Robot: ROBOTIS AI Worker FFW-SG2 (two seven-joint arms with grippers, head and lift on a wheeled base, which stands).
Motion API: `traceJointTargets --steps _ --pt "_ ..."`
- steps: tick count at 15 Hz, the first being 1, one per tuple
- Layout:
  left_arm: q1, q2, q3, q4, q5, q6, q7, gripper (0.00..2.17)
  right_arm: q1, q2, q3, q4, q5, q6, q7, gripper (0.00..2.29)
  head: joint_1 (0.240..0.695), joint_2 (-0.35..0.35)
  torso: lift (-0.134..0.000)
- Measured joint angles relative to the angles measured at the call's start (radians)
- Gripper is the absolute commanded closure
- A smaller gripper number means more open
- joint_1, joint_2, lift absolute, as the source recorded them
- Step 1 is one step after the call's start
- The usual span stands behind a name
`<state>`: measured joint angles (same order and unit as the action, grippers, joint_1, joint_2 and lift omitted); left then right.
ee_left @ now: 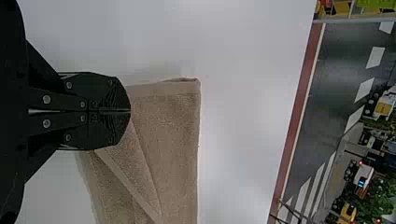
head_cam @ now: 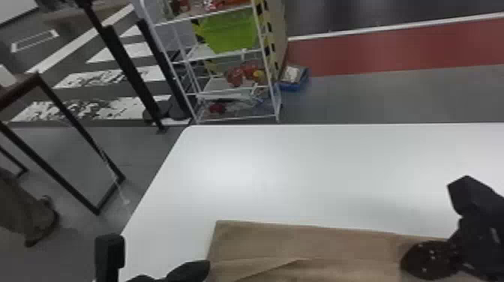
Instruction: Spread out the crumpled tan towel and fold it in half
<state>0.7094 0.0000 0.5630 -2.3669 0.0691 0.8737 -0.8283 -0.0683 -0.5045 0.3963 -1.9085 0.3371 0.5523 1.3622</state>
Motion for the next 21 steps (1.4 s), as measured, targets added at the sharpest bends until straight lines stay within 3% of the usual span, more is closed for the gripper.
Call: traceJointTargets --steps 5,13,16,19,21 --pt "-0.01 0.0 -0.001 0.0 -0.007 0.002 0.0 1.4 0.043 -0.046 -0.031 -0.105 -0.042 0.074 0.0 1.3 0.695 0.35 -0.122" --pt "-0.022 0.0 -0.018 0.004 -0.017 0.003 0.002 1.4 0.174 -0.055 -0.029 -0.245 -0.025 0.167 0.0 1.27 0.695 0.35 -0.122" --pt "-0.022 0.0 -0.019 0.008 -0.017 0.003 0.002 1.4 0.206 -0.033 -0.04 -0.249 0.0 0.23 0.0 1.0 0.695 0.35 -0.122" --pt "-0.026 0.0 -0.024 0.008 -0.017 0.003 0.002 1.39 0.23 -0.003 -0.102 -0.266 0.003 0.251 0.0 0.43 0.695 0.35 -0.122" --pt "-0.029 0.0 -0.024 0.002 -0.015 0.005 0.001 1.13 0.244 0.013 -0.186 -0.289 -0.034 0.264 0.0 0.29 0.695 0.35 -0.122"
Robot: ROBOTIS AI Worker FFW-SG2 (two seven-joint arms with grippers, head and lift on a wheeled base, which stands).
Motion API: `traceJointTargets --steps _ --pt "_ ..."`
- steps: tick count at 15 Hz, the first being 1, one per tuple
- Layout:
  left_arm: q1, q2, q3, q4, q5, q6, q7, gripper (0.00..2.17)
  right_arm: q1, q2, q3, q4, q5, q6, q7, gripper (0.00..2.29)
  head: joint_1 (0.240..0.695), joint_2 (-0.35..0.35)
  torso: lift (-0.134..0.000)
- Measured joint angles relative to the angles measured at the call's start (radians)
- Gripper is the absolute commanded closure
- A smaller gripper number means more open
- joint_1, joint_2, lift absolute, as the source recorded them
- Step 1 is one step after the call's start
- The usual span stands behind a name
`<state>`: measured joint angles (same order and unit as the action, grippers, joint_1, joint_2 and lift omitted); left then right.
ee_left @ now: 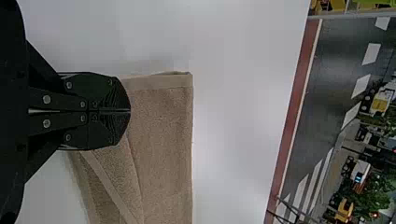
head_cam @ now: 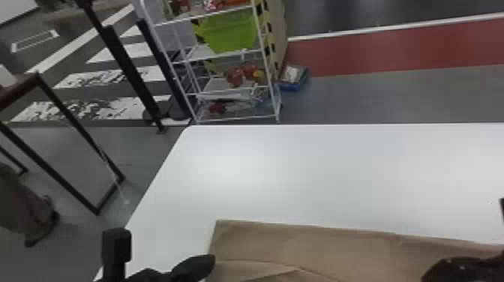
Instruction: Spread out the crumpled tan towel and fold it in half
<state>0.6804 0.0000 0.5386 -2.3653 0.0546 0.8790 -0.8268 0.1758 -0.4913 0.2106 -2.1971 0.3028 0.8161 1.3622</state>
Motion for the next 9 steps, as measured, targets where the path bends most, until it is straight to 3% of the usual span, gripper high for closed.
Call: traceJointTargets --steps 3,6,9 --pt "-0.002 0.0 0.008 -0.015 0.009 0.003 -0.008 1.13 0.01 0.041 -0.193 -0.005 -0.122 0.084 0.0 0.11 0.695 0.326 -0.122" --pt "-0.009 0.0 0.041 -0.025 0.018 0.018 -0.018 1.13 0.016 0.079 -0.424 0.031 -0.252 0.152 0.0 0.1 0.695 0.21 -0.122" --pt "-0.02 0.0 0.082 -0.039 0.064 0.064 -0.024 1.13 0.017 0.125 -0.652 0.154 -0.391 0.1 0.0 0.11 0.695 0.116 -0.122"
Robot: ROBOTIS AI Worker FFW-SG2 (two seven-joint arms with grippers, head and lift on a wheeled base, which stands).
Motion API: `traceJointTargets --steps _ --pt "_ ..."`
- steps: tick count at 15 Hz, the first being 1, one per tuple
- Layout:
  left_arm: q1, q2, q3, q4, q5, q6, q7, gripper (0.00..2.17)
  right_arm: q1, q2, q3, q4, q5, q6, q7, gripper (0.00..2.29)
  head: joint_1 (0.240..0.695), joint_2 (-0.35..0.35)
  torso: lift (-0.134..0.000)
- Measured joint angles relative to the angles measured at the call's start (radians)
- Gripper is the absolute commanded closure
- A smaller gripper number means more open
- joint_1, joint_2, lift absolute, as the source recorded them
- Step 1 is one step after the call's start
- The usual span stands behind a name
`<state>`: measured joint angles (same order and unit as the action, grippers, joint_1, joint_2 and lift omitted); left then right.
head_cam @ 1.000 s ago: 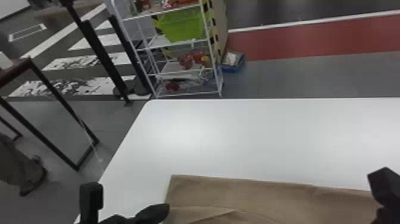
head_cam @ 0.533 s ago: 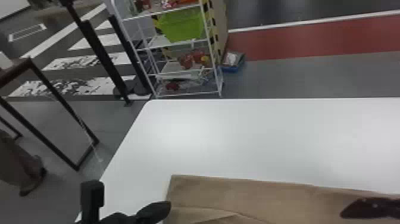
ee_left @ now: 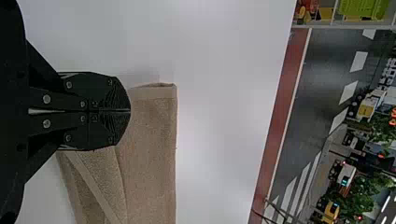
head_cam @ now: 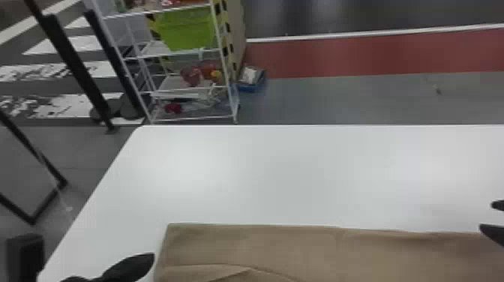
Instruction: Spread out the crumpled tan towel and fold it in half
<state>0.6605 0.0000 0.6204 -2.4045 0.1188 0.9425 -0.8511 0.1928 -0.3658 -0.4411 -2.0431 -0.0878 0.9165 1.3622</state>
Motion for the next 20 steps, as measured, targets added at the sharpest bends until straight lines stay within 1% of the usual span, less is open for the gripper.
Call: traceJointTargets --steps 1,2,3,5,6,7,9,10,11,12,13,14,16,17,18,19,20 --pt "-0.001 0.0 0.004 -0.006 0.015 0.016 0.001 1.13 0.0 0.005 -0.044 0.045 -0.024 -0.04 0.0 0.11 0.695 0.084 -0.122" --pt "-0.001 0.0 0.001 -0.014 0.025 0.039 0.006 1.14 0.003 0.008 -0.079 0.097 -0.037 -0.117 0.0 0.11 0.695 0.014 -0.122" --pt "0.0 0.0 -0.008 -0.022 0.029 0.065 0.01 1.14 0.009 0.009 -0.098 0.142 -0.037 -0.211 0.0 0.11 0.695 -0.013 -0.122" --pt "0.001 0.0 -0.033 -0.032 0.029 0.111 0.022 1.15 0.022 0.011 -0.118 0.243 -0.012 -0.437 0.0 0.11 0.695 -0.064 -0.122" --pt "0.004 0.0 -0.039 -0.034 0.031 0.118 0.022 1.26 0.023 0.011 -0.126 0.278 -0.005 -0.496 0.0 0.11 0.695 -0.103 -0.122" --pt "0.012 0.0 -0.042 -0.037 0.037 0.12 0.022 1.26 0.026 0.011 -0.137 0.305 -0.001 -0.537 0.0 0.11 0.695 -0.121 -0.122" --pt "0.029 0.0 -0.044 -0.047 0.048 0.121 0.036 1.21 0.041 0.011 -0.155 0.325 0.002 -0.581 0.0 0.11 0.695 -0.142 -0.122" --pt "0.033 0.0 -0.046 -0.048 0.049 0.121 0.054 1.15 0.047 0.011 -0.16 0.33 0.002 -0.594 0.0 0.11 0.695 -0.145 -0.122" --pt "0.035 0.0 -0.051 -0.049 0.045 0.122 0.074 1.15 0.054 0.011 -0.165 0.335 0.002 -0.606 0.0 0.11 0.695 -0.146 -0.122" --pt "0.035 0.0 -0.059 -0.05 0.033 0.136 0.092 1.1 0.061 0.011 -0.167 0.338 0.0 -0.619 0.0 0.11 0.695 -0.146 -0.122" --pt "0.034 0.0 -0.071 -0.053 0.017 0.158 0.107 1.1 0.067 0.011 -0.168 0.34 -0.002 -0.63 0.0 0.11 0.695 -0.147 -0.122" --pt "0.032 0.0 -0.081 -0.055 0.003 0.181 0.111 0.94 0.073 0.011 -0.17 0.341 -0.005 -0.642 0.0 0.11 0.695 -0.149 -0.122" --pt "0.028 0.0 -0.087 -0.056 -0.006 0.201 0.108 0.9 0.082 0.011 -0.173 0.345 -0.01 -0.662 0.0 0.11 0.695 -0.159 -0.122" --pt "0.027 0.0 -0.088 -0.056 -0.006 0.206 0.1 1.06 0.085 0.01 -0.174 0.351 -0.012 -0.673 0.0 0.11 0.695 -0.165 -0.122" --pt "0.026 0.0 -0.088 -0.056 -0.003 0.209 0.097 1.33 0.086 0.007 -0.174 0.359 -0.014 -0.685 0.0 0.11 0.695 -0.17 -0.122" --pt "0.025 0.0 -0.088 -0.056 -0.001 0.209 0.096 1.48 0.086 0.005 -0.174 0.367 -0.014 -0.694 0.0 0.11 0.695 -0.174 -0.122" --pt "0.024 0.0 -0.088 -0.056 0.0 0.209 0.096 1.74 0.085 0.004 -0.174 0.377 -0.015 -0.705 0.0 0.11 0.695 -0.176 -0.122"
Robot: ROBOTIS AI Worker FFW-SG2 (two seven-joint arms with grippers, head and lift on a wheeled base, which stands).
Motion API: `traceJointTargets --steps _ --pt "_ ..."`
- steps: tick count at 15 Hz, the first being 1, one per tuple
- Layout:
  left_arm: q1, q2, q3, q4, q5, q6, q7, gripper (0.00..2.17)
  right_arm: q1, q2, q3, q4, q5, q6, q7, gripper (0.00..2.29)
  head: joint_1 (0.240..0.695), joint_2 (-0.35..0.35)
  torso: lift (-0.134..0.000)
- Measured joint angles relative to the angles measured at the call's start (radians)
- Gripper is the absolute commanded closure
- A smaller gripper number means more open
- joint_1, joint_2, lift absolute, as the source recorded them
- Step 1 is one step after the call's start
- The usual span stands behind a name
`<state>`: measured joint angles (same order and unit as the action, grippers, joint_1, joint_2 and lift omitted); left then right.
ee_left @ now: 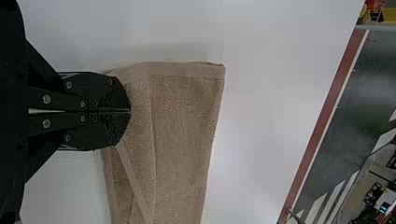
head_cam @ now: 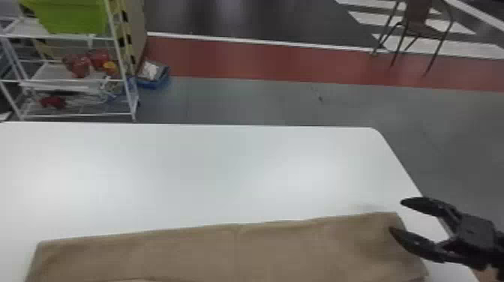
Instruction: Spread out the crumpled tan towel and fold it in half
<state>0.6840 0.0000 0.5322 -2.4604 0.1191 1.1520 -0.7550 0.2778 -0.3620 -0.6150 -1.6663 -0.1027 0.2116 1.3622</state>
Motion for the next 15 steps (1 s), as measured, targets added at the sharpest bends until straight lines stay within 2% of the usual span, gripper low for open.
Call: traceJointTargets --steps 4,8,9,11,12,15 --pt "-0.009 0.0 0.001 0.0 -0.003 0.001 -0.009 1.86 -0.006 -0.009 0.003 0.036 -0.005 -0.037 0.0 0.11 0.695 -0.185 -0.122" --pt "-0.033 0.0 0.006 0.0 -0.03 0.007 -0.011 1.8 -0.006 -0.013 0.008 0.063 -0.01 -0.067 0.0 0.11 0.695 -0.172 -0.122" --pt "-0.039 0.0 0.006 -0.001 -0.041 0.01 -0.001 1.66 -0.006 -0.014 0.008 0.066 -0.012 -0.072 0.0 0.11 0.695 -0.166 -0.122" --pt "-0.044 0.0 0.008 -0.012 -0.039 0.015 0.008 1.21 -0.006 -0.015 0.004 0.07 -0.021 -0.07 0.0 0.11 0.695 -0.162 -0.122" --pt "-0.044 0.0 0.009 -0.02 -0.032 0.016 0.009 1.07 -0.006 -0.017 0.0 0.073 -0.031 -0.063 0.0 0.1 0.695 -0.167 -0.122" --pt "-0.058 0.0 0.008 -0.022 -0.016 0.016 0.009 1.07 -0.001 -0.021 -0.011 0.069 -0.041 -0.038 0.0 0.08 0.695 -0.182 -0.122"
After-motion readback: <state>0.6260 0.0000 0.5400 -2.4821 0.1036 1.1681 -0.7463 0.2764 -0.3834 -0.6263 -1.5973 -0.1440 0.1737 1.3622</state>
